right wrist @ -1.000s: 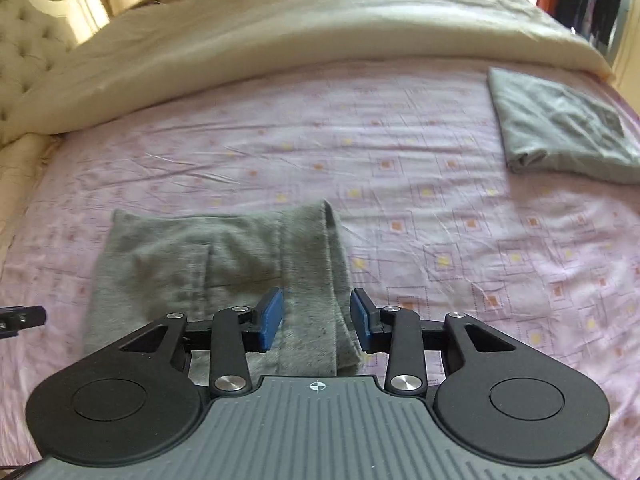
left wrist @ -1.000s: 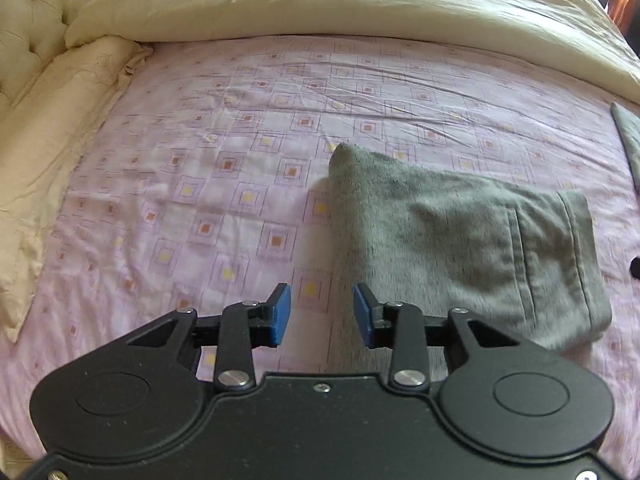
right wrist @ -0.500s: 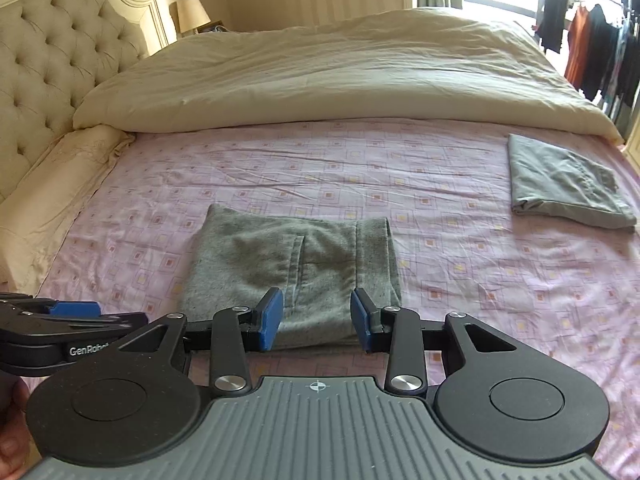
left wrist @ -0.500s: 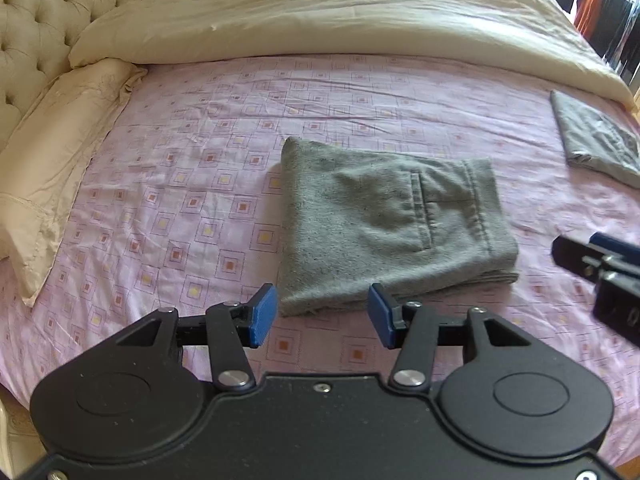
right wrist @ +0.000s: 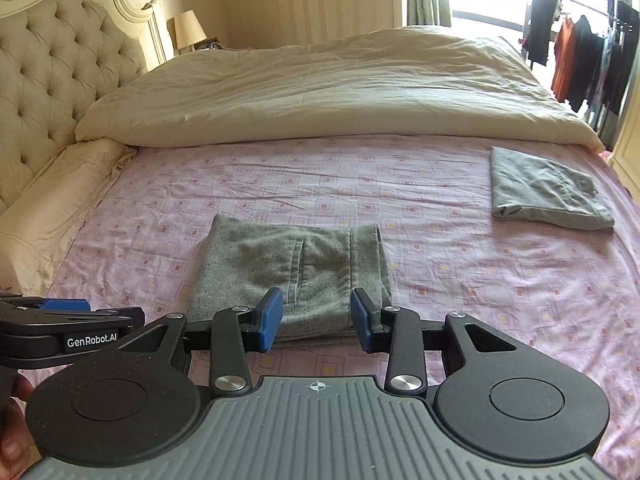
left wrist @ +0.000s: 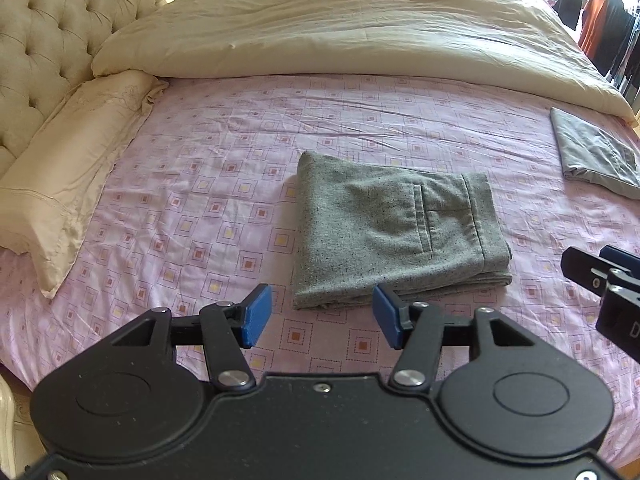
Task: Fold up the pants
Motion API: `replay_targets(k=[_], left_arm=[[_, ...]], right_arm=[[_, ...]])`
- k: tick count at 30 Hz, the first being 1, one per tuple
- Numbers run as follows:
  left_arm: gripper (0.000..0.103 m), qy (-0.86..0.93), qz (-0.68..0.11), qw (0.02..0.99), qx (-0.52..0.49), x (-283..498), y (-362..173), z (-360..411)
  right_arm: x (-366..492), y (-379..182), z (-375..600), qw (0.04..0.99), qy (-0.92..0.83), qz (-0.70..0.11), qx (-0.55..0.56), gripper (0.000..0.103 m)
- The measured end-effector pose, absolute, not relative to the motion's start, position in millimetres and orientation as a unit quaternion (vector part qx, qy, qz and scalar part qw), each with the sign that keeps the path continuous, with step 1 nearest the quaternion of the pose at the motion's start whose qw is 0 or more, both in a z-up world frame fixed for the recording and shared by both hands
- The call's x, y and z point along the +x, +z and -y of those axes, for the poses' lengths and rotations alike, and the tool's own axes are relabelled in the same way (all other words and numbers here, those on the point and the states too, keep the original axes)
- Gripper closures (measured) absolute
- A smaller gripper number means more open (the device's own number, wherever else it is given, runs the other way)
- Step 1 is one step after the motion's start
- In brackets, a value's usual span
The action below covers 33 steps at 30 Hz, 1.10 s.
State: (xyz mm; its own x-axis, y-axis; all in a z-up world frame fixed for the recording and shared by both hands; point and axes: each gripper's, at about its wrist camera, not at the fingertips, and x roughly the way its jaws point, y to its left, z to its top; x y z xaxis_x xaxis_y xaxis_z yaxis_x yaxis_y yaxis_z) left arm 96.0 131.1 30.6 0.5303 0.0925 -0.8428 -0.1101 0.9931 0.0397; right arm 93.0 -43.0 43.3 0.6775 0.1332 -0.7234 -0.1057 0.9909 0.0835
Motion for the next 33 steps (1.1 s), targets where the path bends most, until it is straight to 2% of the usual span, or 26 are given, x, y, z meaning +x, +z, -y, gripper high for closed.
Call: replay_targets(k=[33], left_arm=[[0.041, 0.057, -0.487, 0.872, 0.006, 82, 31, -108]], right_arm=[[76, 45, 53, 0.916, 0.08, -0.392, 0.019, 0.067]])
